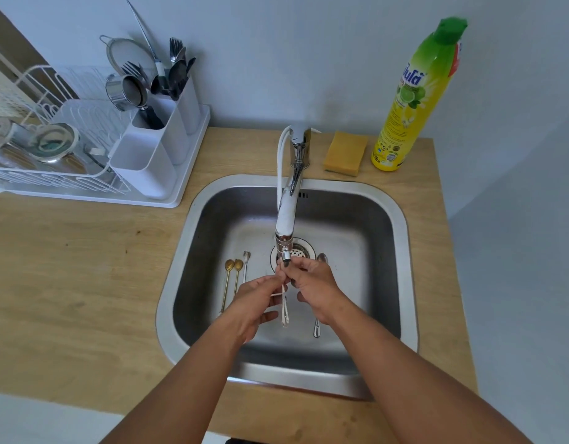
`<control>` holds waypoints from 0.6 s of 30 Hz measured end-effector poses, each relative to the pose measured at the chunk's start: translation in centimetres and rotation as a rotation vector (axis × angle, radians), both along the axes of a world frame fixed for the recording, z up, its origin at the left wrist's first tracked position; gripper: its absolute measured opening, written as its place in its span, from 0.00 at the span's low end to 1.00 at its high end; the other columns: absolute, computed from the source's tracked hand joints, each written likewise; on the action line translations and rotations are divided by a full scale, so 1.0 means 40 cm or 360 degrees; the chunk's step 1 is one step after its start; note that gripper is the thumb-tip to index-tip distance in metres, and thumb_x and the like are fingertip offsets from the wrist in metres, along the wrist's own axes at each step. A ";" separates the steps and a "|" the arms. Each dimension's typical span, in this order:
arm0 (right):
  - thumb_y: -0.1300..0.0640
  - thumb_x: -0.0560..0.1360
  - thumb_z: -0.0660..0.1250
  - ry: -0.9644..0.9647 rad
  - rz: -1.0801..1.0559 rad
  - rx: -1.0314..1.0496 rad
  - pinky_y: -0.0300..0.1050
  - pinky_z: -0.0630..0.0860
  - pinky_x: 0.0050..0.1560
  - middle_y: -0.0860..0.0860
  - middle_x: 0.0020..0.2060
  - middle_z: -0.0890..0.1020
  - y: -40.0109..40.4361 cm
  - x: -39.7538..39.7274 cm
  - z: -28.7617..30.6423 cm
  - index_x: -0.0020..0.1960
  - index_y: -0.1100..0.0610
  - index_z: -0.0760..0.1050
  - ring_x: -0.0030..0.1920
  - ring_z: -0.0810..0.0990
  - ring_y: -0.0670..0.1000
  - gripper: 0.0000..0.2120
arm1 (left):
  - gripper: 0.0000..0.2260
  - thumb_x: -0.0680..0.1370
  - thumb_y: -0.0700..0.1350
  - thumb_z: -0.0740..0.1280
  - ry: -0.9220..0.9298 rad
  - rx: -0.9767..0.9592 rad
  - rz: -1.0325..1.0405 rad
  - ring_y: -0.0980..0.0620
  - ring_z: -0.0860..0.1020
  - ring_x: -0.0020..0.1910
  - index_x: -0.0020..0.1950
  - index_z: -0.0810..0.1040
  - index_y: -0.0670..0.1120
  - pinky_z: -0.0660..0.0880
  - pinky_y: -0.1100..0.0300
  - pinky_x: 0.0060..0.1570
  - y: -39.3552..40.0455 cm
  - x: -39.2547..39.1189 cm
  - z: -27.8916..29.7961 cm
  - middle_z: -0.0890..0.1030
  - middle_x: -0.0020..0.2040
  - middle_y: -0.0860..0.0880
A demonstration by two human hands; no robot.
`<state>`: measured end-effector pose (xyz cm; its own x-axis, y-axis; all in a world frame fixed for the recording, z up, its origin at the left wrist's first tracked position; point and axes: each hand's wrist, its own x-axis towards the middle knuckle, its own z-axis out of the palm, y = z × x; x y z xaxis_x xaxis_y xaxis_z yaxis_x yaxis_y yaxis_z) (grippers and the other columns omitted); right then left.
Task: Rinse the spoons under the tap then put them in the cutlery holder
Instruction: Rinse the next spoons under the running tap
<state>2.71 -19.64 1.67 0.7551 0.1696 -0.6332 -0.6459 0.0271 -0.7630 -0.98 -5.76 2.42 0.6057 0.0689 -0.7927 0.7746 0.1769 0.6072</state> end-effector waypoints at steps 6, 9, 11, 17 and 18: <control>0.54 0.78 0.73 0.0088 -0.0054 0.0026 0.38 0.68 0.30 0.46 0.45 0.89 -0.008 0.018 -0.006 0.52 0.53 0.86 0.43 0.77 0.47 0.05 | 0.07 0.79 0.55 0.72 -0.0068 0.0241 -0.0268 0.52 0.84 0.53 0.51 0.89 0.56 0.79 0.56 0.48 0.015 -0.050 0.004 0.88 0.49 0.54; 0.56 0.78 0.75 0.0193 -0.0098 0.0179 0.35 0.64 0.23 0.49 0.47 0.88 -0.017 0.011 -0.022 0.50 0.55 0.86 0.36 0.70 0.45 0.04 | 0.08 0.82 0.55 0.70 -0.0040 0.0193 -0.0423 0.53 0.84 0.54 0.51 0.89 0.58 0.80 0.57 0.50 0.026 -0.070 0.008 0.88 0.49 0.56; 0.56 0.77 0.75 0.0268 -0.0074 0.0325 0.35 0.62 0.22 0.50 0.46 0.87 -0.028 -0.001 -0.033 0.48 0.55 0.87 0.32 0.68 0.44 0.03 | 0.09 0.83 0.53 0.68 -0.0015 0.0118 -0.0474 0.51 0.83 0.57 0.52 0.89 0.56 0.81 0.55 0.53 0.033 -0.074 0.010 0.88 0.51 0.53; 0.57 0.79 0.74 0.0303 0.0057 0.0219 0.35 0.62 0.23 0.48 0.42 0.86 -0.067 -0.002 -0.031 0.52 0.56 0.85 0.31 0.69 0.43 0.04 | 0.09 0.84 0.50 0.67 0.0052 -0.0010 -0.0708 0.51 0.84 0.57 0.56 0.88 0.53 0.78 0.55 0.54 0.024 -0.062 0.011 0.88 0.53 0.51; 0.57 0.79 0.74 0.0287 0.0026 0.0128 0.36 0.63 0.24 0.48 0.42 0.85 -0.075 0.001 -0.032 0.52 0.55 0.85 0.33 0.69 0.44 0.03 | 0.09 0.84 0.50 0.68 0.0043 0.0046 -0.0737 0.52 0.84 0.56 0.56 0.88 0.54 0.77 0.55 0.53 0.024 -0.054 0.010 0.88 0.53 0.53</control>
